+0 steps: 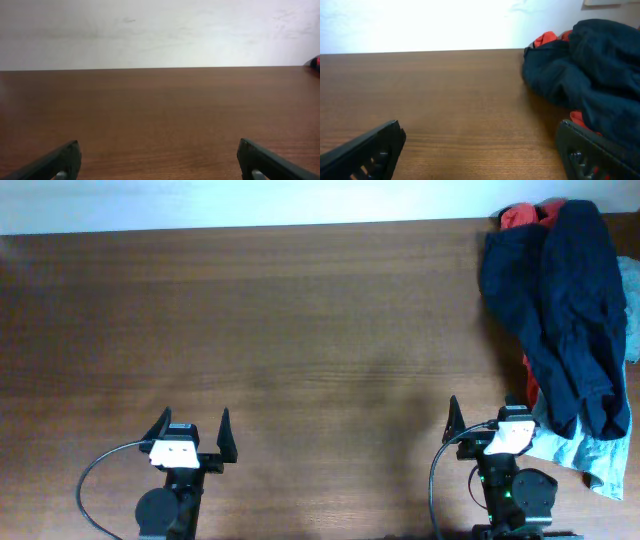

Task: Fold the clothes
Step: 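Move the right gripper onto the clothes pile, left gripper forward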

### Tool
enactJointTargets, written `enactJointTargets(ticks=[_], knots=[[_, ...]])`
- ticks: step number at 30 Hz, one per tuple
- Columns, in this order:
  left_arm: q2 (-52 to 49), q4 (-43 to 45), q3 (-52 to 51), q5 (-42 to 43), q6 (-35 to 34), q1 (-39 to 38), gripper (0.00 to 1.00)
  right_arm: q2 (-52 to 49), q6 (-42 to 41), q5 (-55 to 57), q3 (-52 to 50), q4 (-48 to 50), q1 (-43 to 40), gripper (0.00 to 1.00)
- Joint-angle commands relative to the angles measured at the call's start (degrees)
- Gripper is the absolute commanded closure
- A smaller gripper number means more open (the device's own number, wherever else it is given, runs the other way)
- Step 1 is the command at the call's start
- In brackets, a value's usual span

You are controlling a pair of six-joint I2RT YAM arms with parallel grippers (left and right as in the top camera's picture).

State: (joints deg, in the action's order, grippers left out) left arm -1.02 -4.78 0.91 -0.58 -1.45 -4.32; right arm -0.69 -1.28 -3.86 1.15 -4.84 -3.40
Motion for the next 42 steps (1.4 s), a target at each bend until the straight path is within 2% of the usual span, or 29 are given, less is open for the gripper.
enactJointTargets(ticks=[1, 10, 18, 26, 29, 34, 38, 42], knots=[[-0.9, 14.64, 0.07, 4.35, 0.87, 0.35, 0.01, 0.48, -5.16, 0.55, 0.66, 23.85, -0.39, 0.01], [-10.27, 14.62, 8.98, 9.11, 0.85, 0.35, 0.01, -3.72, -5.01, 3.74, 7.63, 25.31, -0.39, 0.01], [-29.0, 14.58, 22.86, 14.84, 0.9, 0.35, 0.01, -18.73, -5.03, 1.7, 17.29, 28.28, -0.37, 0.01], [-44.57, 13.66, 33.42, 16.55, 1.05, 0.37, 0.01, -31.87, -5.03, -4.17, 26.86, 27.26, -0.39, 0.01], [-50.64, 8.44, 40.06, 19.08, 1.07, 0.37, 0.01, -36.35, -5.01, -7.56, 33.33, 19.19, -0.39, 0.01], [-63.69, -8.76, 58.05, 19.52, 1.09, 0.35, 0.01, -45.86, -4.76, -8.63, 49.44, 1.92, -0.39, 0.01], [-73.07, -20.17, 72.59, 20.28, 1.11, 0.35, 0.01, -53.13, -0.13, -9.49, 64.02, -12.24, -0.39, 0.01], [-79.38, -27.06, 83.6, 21.03, 1.11, 0.35, 0.01, -60.48, 3.19, -9.49, 76.87, -24.57, -0.39, 0.01]])
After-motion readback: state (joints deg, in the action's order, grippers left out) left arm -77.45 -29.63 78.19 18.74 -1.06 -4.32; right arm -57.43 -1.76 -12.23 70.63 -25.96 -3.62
